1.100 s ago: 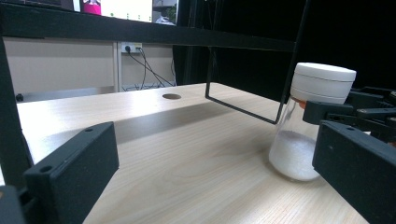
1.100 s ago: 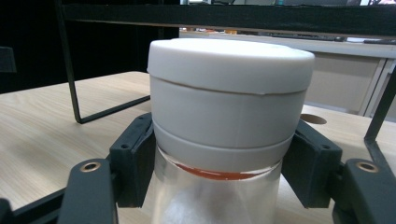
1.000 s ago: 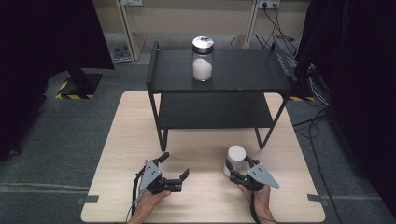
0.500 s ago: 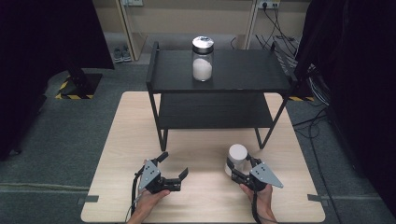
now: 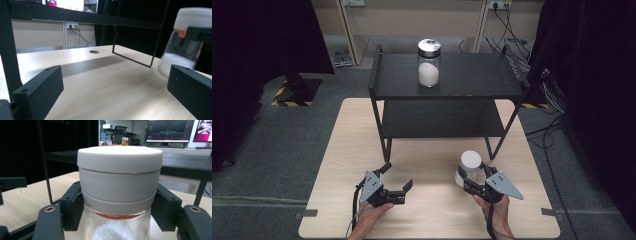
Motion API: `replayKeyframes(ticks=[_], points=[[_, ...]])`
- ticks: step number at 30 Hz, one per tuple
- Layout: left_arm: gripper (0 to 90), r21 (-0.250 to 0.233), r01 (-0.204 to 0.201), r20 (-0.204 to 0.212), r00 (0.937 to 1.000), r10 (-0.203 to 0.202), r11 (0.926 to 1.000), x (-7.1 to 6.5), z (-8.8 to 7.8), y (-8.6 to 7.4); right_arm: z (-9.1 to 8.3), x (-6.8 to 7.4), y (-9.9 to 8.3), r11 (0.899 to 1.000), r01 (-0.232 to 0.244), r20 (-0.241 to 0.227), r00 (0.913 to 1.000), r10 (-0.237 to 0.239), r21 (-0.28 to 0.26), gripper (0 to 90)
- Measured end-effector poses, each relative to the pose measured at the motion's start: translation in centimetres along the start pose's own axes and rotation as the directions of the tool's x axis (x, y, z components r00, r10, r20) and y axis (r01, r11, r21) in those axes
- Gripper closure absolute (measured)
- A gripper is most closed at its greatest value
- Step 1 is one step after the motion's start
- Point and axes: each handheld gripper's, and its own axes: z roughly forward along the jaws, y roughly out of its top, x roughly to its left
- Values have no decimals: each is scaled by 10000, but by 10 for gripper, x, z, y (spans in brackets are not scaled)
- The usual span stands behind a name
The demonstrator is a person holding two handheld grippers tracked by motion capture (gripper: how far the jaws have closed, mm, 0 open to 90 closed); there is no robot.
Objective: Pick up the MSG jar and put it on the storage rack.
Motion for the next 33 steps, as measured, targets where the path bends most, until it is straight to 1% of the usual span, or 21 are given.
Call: replayKeyframes(ticks=[6,10,13,15,18,23,27,33], points=[[0,-5,-7,-32,10000,7,10000,0,0,0,-4,-6,25,9999,-47,-274,9996,43,-139,351],[0,6,5,-61,10000,-5,10000,1,0,0,-4,-10,44,9997,55,-410,9991,-64,-239,350],[0,29,20,-92,10000,-19,10000,1,0,-1,-3,-13,58,9996,-32,-557,9984,15,-292,350],[0,35,20,-96,10000,-20,10000,2,0,-1,-3,-16,70,9995,-50,-666,9978,28,-316,350],[0,42,22,-103,9999,-22,10000,2,0,-1,-1,-17,90,9995,74,-777,9969,-98,-307,350],[0,52,44,-125,9999,-43,10000,2,0,-1,2,-20,117,9991,-44,-994,9950,2,-419,350],[0,75,27,-131,9999,-26,10000,2,0,-1,4,-15,136,9980,347,-871,9954,-392,-530,350],[0,89,32,-148,9999,-30,10000,2,0,-2,12,-14,163,9982,268,-1064,9938,-324,-534,349]])
